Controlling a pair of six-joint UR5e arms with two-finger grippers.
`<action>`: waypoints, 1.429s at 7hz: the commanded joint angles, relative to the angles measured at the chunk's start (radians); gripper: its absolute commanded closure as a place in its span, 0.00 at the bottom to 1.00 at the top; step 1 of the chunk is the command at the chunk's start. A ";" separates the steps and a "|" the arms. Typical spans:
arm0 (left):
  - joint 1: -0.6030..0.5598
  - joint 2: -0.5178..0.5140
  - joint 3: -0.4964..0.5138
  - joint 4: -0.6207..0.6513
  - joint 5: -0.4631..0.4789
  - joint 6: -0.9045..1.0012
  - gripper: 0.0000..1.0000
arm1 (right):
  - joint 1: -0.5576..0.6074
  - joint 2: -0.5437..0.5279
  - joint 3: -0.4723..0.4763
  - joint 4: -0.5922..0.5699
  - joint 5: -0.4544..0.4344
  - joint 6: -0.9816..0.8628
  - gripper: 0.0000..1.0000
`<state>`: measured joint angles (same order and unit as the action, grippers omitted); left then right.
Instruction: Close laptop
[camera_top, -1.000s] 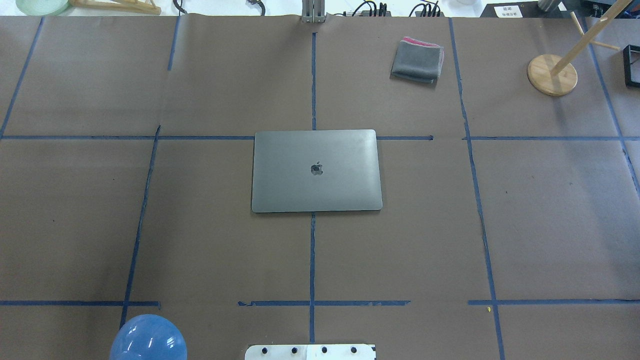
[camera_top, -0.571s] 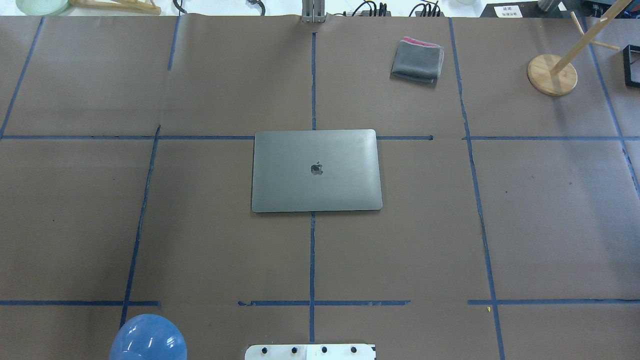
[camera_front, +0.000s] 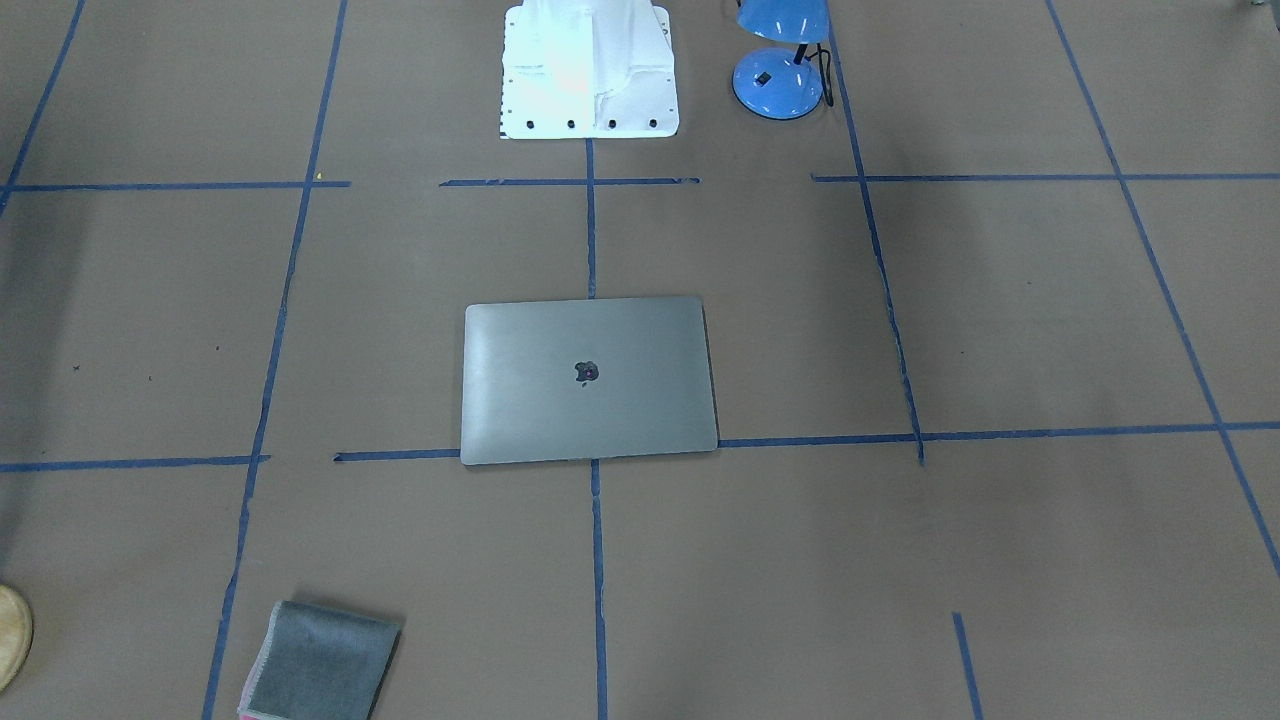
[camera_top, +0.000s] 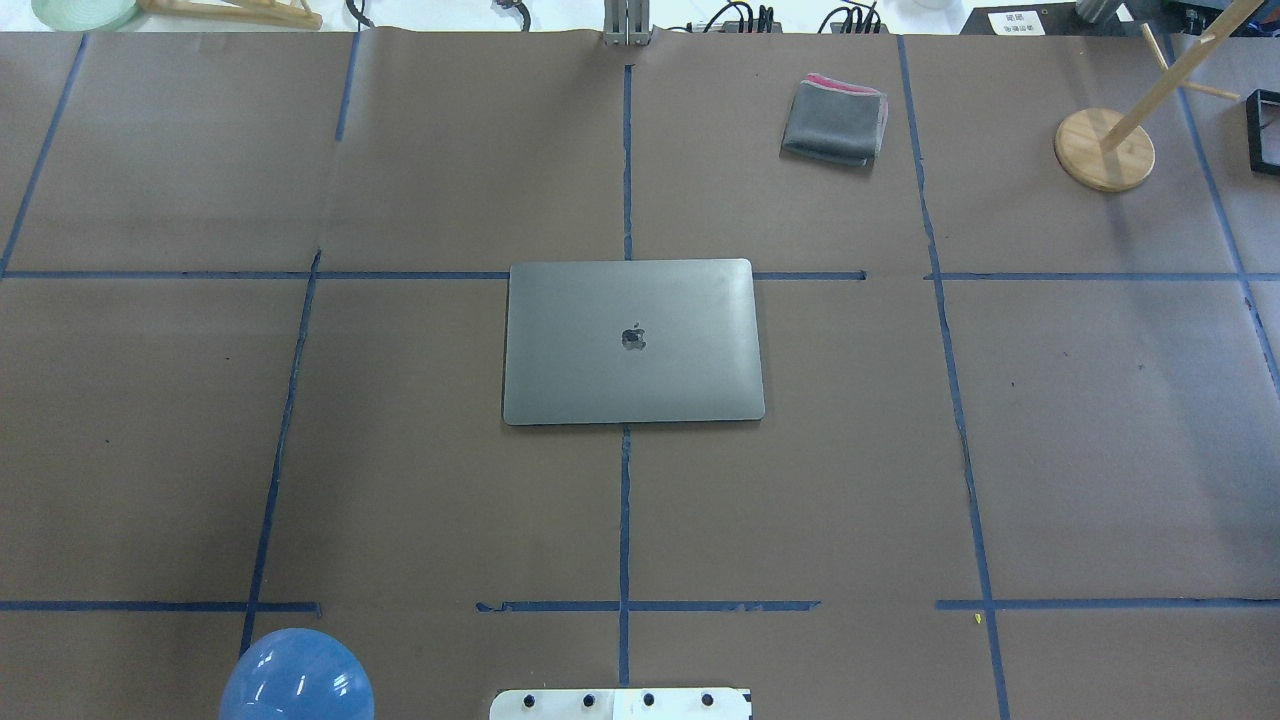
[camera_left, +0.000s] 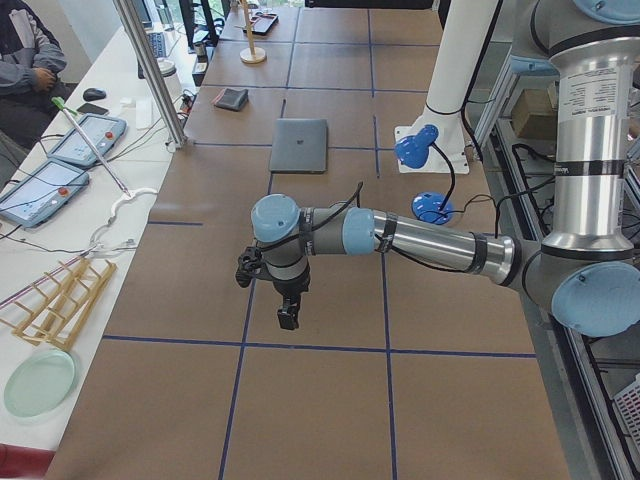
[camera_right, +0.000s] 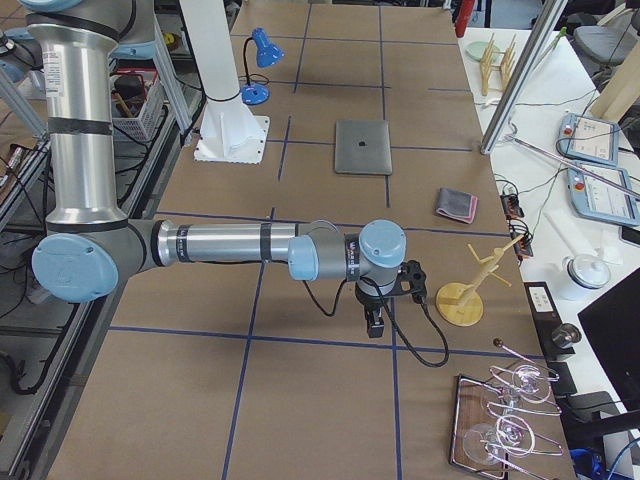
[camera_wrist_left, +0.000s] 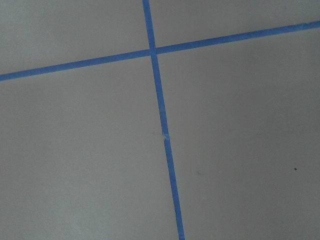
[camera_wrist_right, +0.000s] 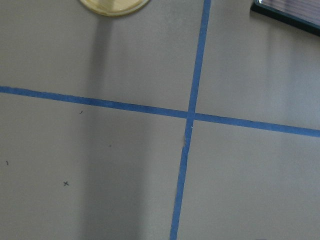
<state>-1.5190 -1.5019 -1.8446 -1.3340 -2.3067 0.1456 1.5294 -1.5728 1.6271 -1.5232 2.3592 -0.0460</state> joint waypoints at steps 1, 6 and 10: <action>0.000 -0.003 -0.002 -0.001 0.000 0.000 0.00 | -0.002 0.001 0.002 0.017 0.000 0.000 0.00; 0.003 0.000 -0.001 -0.040 -0.002 0.000 0.00 | -0.008 0.001 0.002 0.025 0.002 0.002 0.00; 0.003 0.000 -0.001 -0.044 -0.005 0.000 0.00 | -0.008 0.001 0.010 0.031 0.002 0.003 0.00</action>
